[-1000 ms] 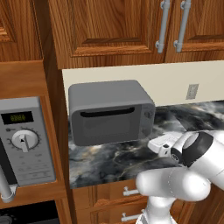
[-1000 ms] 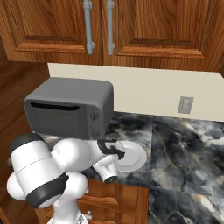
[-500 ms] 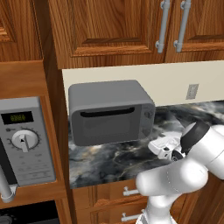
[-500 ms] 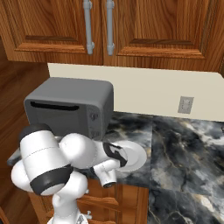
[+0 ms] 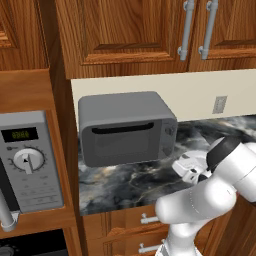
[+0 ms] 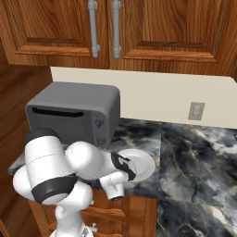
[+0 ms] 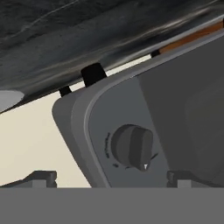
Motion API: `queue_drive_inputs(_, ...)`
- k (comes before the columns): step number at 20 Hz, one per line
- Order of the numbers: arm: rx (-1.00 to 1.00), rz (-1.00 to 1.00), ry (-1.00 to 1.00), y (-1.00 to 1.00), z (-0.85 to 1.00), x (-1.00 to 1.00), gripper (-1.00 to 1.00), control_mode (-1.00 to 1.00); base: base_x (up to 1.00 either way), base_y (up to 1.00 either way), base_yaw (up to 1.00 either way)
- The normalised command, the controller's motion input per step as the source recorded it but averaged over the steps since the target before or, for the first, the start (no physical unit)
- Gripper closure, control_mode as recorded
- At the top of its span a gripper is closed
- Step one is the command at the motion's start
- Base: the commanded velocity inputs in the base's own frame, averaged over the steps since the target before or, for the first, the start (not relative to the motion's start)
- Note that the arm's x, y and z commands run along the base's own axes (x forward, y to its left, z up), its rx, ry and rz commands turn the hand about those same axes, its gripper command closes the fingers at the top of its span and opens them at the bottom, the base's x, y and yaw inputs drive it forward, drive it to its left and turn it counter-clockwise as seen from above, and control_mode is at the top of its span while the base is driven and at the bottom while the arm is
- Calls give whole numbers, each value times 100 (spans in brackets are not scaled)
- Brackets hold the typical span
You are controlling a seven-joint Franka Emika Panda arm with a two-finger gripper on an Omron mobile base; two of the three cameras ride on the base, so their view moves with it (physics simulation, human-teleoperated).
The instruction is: Pull the toaster oven rack outwards. Pick up the baguette from the plate and place it on the toaster oven rack. Close the toaster oven door fully and set the temperature to the lowest setting.
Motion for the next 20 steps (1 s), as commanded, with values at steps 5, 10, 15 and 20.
queue_drive_inputs(5, 8, -4, 0, 56, 0, 0, -100, -100, 0, 0, 0)
queue_drive_inputs(10, 0, -7, 0, 67, -7, 0, -100, -100, 0, 0, 0)
queue_drive_inputs(15, 0, -9, 1, 69, -15, 0, -100, -100, 0, 0, 0)
queue_drive_inputs(20, 0, -9, 6, 49, -19, 0, -100, -100, 0, 0, 0)
